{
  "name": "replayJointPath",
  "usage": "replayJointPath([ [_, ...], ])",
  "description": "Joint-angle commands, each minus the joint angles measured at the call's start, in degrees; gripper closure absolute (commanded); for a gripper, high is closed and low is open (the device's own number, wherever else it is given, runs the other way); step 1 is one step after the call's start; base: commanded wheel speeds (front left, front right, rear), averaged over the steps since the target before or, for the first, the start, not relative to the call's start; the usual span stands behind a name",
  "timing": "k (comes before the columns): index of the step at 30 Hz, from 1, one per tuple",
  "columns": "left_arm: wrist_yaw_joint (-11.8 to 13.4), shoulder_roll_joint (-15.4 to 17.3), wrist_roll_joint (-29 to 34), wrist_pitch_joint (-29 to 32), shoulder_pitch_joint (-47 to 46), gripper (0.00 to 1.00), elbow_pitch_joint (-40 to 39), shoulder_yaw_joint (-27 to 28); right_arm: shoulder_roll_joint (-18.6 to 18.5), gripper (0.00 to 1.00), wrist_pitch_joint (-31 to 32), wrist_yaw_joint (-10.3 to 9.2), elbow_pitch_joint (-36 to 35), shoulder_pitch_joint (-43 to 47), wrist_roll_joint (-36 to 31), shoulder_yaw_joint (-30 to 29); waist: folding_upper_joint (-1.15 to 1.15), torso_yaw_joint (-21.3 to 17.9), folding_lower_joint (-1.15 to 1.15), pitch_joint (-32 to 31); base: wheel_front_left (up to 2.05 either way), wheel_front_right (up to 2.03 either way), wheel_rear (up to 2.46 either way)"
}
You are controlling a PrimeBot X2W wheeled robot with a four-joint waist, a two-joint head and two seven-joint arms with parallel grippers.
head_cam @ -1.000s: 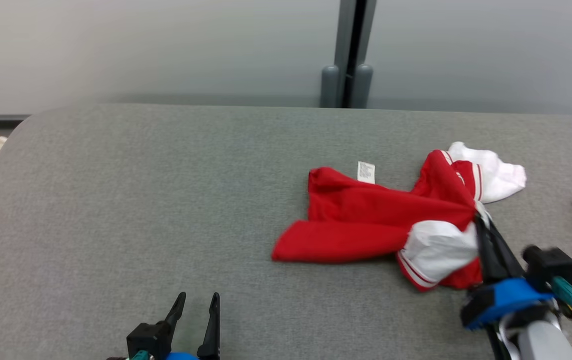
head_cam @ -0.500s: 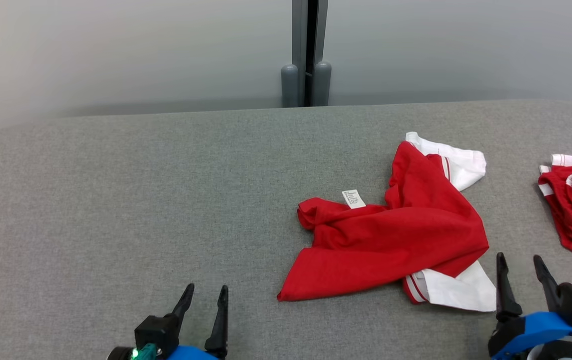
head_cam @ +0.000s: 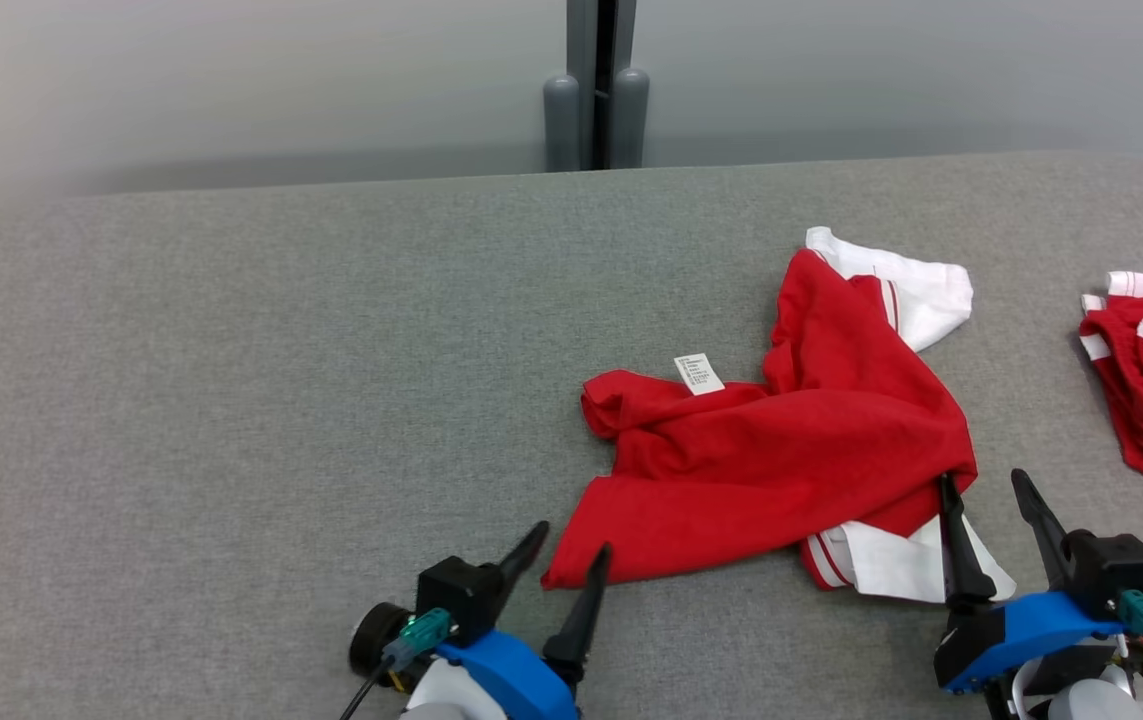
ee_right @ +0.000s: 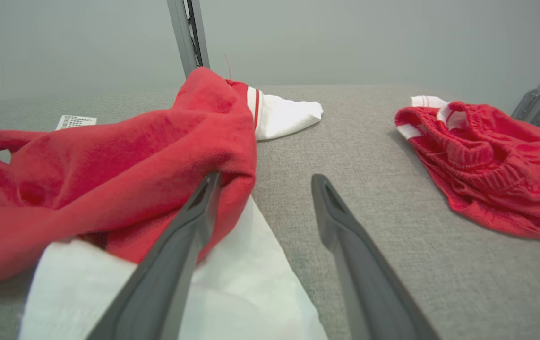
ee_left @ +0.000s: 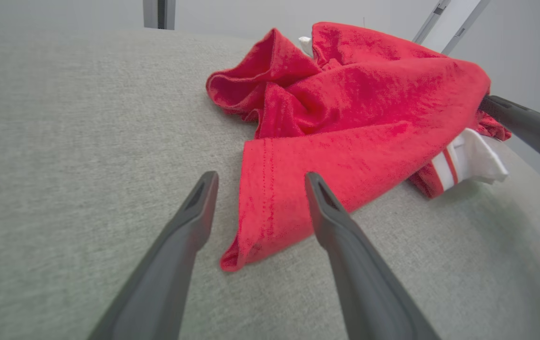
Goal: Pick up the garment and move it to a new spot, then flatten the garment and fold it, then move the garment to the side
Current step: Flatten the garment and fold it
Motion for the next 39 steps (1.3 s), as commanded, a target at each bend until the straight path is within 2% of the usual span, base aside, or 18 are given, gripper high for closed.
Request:
replayJointPath([
  [1,-0.47,0.04,-2.28,-0.17,-2.34,0.00,1.38,-2.71,-0.14,0.00,-0.19,0.00,-0.14,-1.27,0.19,0.26,0.00,-0.35,0.00,0.26,0.00,0.00,0.00],
  [5,-0.32,0.27,-8.25,-0.14,-5.30,0.00,5.55,-9.39,-0.14,0.00,-0.20,0.00,-0.06,-1.10,-0.11,0.69,0.00,-1.19,0.00,0.78,0.00,0.00,0.00],
  [8,-0.32,0.96,-10.94,-0.15,-7.38,0.00,8.44,-11.21,-0.13,0.00,-0.20,0.00,-0.28,-1.14,-0.33,0.59,0.00,-1.64,0.00,1.11,0.00,0.00,0.00],
  [14,-0.33,1.09,-10.94,-0.14,-8.91,0.00,12.09,-10.59,-0.14,0.00,-0.20,0.00,-0.42,-1.17,-0.11,0.47,0.00,-2.01,0.00,1.36,0.00,0.00,0.00],
  [20,-0.34,0.49,-15.82,1.11,-8.63,0.00,13.81,-18.95,-0.14,0.00,-0.20,0.00,0.17,-1.77,0.49,1.64,0.00,-1.93,0.00,1.49,0.00,0.00,0.00],
  [21,-0.34,0.66,-16.54,1.16,-8.92,0.54,13.79,-20.00,-0.13,0.00,-0.19,0.00,0.26,-1.79,0.53,1.78,0.00,-1.86,0.00,1.45,0.00,0.00,0.00],
  [22,-0.34,0.99,-17.10,1.03,-9.28,1.00,13.81,-20.73,-0.14,0.00,-0.20,0.00,0.34,-1.80,0.54,1.84,0.00,-1.78,0.00,1.39,0.00,0.00,0.00],
  [26,-0.33,1.65,-18.70,0.00,-11.04,1.00,12.35,-21.38,-0.13,0.00,-0.20,0.00,0.35,-1.36,0.73,1.65,0.00,-0.73,0.00,0.45,0.00,0.00,0.00],
  [28,-0.33,1.80,-18.03,-0.16,-11.67,1.00,10.06,-19.60,-0.12,0.00,-0.20,0.00,0.52,-0.48,0.73,1.17,0.00,0.48,0.00,-0.49,0.00,0.00,0.00],
  [32,-0.33,2.07,-14.79,-0.16,-8.42,1.00,4.16,-14.05,-0.14,0.00,-0.20,0.00,1.08,1.17,0.46,0.28,0.00,3.81,0.00,-2.93,0.00,0.00,0.00],
  [34,-0.34,2.00,-12.03,-0.18,-5.47,1.00,-0.09,-9.24,-0.13,0.00,-0.20,0.00,1.72,2.33,0.27,-0.03,0.00,6.71,0.00,-4.73,0.00,0.00,0.00],
  [39,-0.34,1.84,-9.38,-0.16,-0.96,1.00,-3.15,-3.81,-0.14,0.00,-0.20,0.00,2.35,3.03,0.37,-0.06,0.00,10.19,0.00,-6.29,0.00,0.00,0.00],
])
